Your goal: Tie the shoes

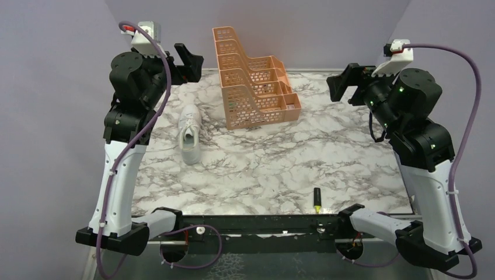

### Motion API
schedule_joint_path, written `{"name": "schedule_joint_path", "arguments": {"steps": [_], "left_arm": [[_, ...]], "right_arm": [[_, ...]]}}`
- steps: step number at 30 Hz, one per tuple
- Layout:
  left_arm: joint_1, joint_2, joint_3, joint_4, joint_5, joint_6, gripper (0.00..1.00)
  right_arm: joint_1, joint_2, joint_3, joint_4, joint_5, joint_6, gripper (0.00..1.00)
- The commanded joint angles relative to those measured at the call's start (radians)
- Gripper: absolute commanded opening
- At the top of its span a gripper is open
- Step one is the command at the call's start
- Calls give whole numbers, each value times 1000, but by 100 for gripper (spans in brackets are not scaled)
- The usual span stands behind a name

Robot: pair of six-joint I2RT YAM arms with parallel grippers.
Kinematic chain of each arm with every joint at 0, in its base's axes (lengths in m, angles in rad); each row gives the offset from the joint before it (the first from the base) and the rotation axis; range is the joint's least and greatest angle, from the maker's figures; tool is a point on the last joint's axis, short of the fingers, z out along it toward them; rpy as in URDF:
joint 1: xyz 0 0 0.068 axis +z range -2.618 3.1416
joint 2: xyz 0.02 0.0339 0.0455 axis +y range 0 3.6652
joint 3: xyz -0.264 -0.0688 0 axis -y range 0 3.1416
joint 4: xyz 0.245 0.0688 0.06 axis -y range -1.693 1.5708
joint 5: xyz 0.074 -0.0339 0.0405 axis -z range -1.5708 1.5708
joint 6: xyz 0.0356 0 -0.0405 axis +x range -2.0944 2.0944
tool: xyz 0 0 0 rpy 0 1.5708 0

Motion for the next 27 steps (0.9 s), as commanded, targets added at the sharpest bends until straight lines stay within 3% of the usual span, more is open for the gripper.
{"name": "schedule_joint_path", "arguments": {"steps": [1,14,21,27], "left_arm": [[42,-28,-69,-67,44,-79,98],[141,-37,-400,-341,-19,-253,94],[166,62,-500,-403,-80,-280,65],[160,117,-609,-413,-92,-234,61]], "right_arm": [[-13,12,-39,-21,-77,31,100],[-39,29,-214,19,-392,93,100],[-47,44,-251,19,-527,144,100],[-50,56,-262,40,-591,169,100]]}}
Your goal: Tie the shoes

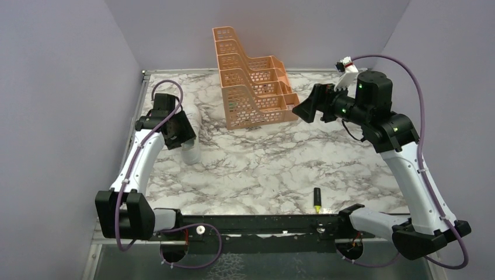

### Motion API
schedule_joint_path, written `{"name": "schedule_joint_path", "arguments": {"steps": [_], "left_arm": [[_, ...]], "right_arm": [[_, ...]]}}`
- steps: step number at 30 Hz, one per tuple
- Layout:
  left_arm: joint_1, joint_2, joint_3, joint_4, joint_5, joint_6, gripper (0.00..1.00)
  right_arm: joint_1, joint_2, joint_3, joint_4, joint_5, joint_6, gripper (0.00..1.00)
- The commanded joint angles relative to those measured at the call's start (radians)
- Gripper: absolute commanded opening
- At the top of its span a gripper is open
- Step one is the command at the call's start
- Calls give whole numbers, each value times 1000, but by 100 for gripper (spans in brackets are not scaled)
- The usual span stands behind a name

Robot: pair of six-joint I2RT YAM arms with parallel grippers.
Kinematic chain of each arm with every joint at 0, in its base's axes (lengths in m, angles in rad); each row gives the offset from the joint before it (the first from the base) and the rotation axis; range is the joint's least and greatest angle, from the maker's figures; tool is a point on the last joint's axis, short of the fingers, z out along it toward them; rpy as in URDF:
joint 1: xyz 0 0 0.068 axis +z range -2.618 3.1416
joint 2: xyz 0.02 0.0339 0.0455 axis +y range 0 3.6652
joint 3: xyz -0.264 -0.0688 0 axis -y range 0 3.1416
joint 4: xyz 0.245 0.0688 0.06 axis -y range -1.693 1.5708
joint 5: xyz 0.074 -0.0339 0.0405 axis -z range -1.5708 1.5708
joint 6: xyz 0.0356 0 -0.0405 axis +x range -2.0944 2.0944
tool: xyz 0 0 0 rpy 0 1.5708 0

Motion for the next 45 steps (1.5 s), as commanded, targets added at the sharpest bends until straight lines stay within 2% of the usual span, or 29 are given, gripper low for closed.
{"name": "schedule_joint_path", "arguments": {"steps": [1,7,11,14,18,20,22,25,27,33,36,41,43,45], "left_arm": [[-6,43,-60,-29,-27,52,60],[-26,162,-14,4,-34,164,51],[-55,207,42,-7,-98,173,48],[-83,199,82,-47,-178,129,53],[-101,209,111,-57,-206,136,71],[-114,221,130,-56,-213,144,77],[-116,236,141,-49,-192,151,78],[-116,300,144,-27,-139,176,62],[-116,337,153,-23,-137,182,56],[-117,362,96,41,-122,178,54],[-118,356,64,49,-110,174,48],[-168,300,13,49,-170,188,48],[-170,296,-10,45,-154,186,43],[-180,281,-28,41,-132,171,33]], "right_arm": [[-9,10,-8,37,-98,32,100],[-11,27,-12,46,-136,48,100],[-12,24,-19,49,-141,49,100],[-13,18,-24,49,-129,44,100],[-13,17,-26,47,-106,41,100],[-14,22,-20,47,-105,38,100],[-14,26,-16,49,-104,39,100],[-14,28,-17,53,-105,44,100],[-14,28,-19,56,-108,47,100],[-14,23,-19,50,-114,46,100],[-13,16,-29,54,-117,51,100],[-13,8,-23,63,-137,46,100],[-14,3,-32,76,-143,46,100],[-13,1,-43,88,-149,48,100]]}}
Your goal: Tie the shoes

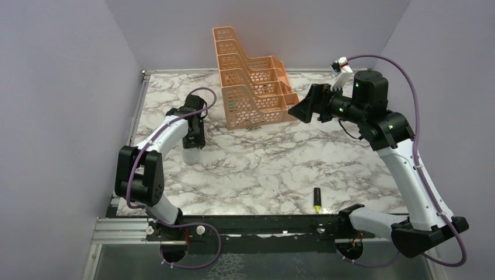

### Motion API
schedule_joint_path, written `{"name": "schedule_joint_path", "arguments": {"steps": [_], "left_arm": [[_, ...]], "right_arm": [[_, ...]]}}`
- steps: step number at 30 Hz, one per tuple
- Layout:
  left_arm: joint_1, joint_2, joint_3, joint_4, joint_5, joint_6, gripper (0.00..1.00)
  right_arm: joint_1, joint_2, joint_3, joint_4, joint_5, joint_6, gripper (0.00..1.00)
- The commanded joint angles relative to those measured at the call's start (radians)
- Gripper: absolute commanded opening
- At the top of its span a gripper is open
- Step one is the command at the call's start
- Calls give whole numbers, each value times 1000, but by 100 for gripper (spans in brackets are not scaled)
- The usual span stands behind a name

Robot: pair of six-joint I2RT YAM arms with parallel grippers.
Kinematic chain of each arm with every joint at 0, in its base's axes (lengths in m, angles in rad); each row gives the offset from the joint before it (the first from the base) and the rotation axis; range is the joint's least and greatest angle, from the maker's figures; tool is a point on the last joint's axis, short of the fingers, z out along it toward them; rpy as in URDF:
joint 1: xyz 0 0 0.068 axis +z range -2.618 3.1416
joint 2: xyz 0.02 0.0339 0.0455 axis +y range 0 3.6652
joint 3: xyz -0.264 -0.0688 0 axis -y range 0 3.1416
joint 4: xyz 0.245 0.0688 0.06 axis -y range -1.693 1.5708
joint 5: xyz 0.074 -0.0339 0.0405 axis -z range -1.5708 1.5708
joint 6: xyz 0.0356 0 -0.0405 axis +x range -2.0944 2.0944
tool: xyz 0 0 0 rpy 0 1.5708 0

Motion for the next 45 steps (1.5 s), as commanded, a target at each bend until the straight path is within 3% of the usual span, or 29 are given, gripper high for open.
{"name": "schedule_joint_path", "arguments": {"steps": [1,7,12,17,23,26,30,34,38,40,42,45], "left_arm": [[-27,-70,-43,-6,25,-27,30],[-185,-207,-125,-30,104,-216,24],[-455,-272,-148,-34,91,-441,23],[-725,-245,-124,-36,28,-630,23],[-978,-126,-32,-26,-33,-754,24],[-1075,-63,15,-25,-59,-762,33],[-1154,-81,23,-25,-83,-750,65],[-1175,-229,-12,-40,-117,-726,86],[-1136,-407,-32,-95,-132,-698,96],[-992,-476,-70,-92,-38,-637,98],[-835,-521,-98,-93,69,-582,97],[-650,-570,-108,-86,124,-524,97]], "right_arm": [[-7,-21,-26,55,-39,12,100],[-7,13,-76,22,-38,39,98],[-7,39,-152,25,-64,107,96],[-7,66,-255,42,-144,144,91],[-7,79,-359,74,-171,175,90],[-6,74,-397,69,-180,193,89],[-7,48,-451,32,-157,205,87],[-7,30,-453,-25,-161,163,84],[-7,46,-460,-56,-202,123,86],[-7,72,-480,-50,-258,138,89],[-7,83,-535,59,-344,204,96],[16,104,-610,224,-403,326,96]]}}
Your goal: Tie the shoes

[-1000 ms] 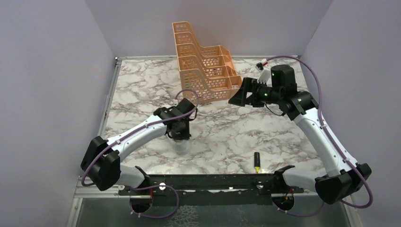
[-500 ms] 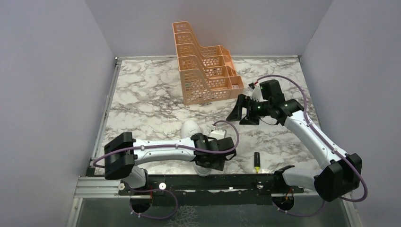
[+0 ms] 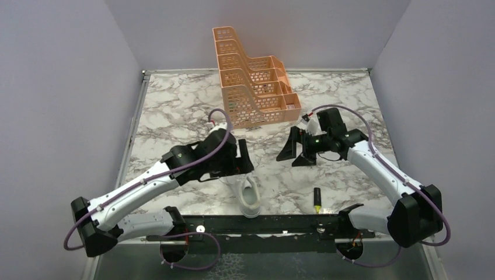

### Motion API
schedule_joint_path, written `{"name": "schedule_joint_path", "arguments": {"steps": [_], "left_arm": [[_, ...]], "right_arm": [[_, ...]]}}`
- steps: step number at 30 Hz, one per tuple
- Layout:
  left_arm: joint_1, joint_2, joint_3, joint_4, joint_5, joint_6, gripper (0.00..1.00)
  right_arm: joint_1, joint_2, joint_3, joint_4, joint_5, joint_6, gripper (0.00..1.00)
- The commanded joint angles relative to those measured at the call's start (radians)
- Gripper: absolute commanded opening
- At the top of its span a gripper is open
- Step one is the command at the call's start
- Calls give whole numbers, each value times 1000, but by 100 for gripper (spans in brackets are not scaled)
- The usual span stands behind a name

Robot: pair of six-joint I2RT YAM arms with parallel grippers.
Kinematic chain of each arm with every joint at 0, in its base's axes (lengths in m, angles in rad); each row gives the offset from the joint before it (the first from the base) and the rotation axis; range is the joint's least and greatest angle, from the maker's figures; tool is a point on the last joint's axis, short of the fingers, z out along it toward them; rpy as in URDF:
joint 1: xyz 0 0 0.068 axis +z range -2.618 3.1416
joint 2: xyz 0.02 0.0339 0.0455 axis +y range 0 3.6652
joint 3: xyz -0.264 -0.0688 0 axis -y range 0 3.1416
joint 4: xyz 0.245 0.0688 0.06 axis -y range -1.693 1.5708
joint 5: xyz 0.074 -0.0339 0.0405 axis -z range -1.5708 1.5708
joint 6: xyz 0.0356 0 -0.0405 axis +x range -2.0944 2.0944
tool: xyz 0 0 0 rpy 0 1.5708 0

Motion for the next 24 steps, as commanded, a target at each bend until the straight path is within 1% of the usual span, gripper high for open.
{"name": "schedule_joint_path", "arguments": {"steps": [1,2,4,7,8,9,11,13,16,18,19,20,22,23,24], "left_arm": [[236,-39,-46,-27,158,112,97],[285,-40,-59,-16,194,120,96],[366,-32,-95,11,263,133,90],[477,-53,-166,58,361,120,81],[513,-70,-195,82,399,100,78],[545,-90,-225,97,425,77,76],[592,-126,-281,102,441,19,74],[626,-170,-340,100,435,-42,73],[650,-217,-411,102,406,-125,65],[652,-227,-434,102,372,-145,62],[651,-223,-445,103,364,-152,61],[653,-212,-454,102,366,-160,58],[655,-179,-458,102,384,-173,47],[655,-166,-455,102,400,-185,44],[654,-156,-452,103,408,-202,43]], "right_arm": [[29,54,-96,208,-151,164,95],[43,76,-109,241,-158,185,94],[65,127,-139,304,-173,213,91],[81,198,-197,451,-261,270,83],[86,217,-204,471,-266,288,78],[95,235,-196,451,-249,291,75],[121,276,-177,406,-201,295,76],[143,304,-193,420,-165,347,77],[197,345,-196,475,-95,432,77],[230,388,-154,442,-26,465,77],[239,411,-140,428,-5,484,76],[243,437,-134,427,0,505,74],[246,471,-133,437,11,550,72],[247,480,-135,446,19,576,68],[247,482,-137,451,28,591,65]]}}
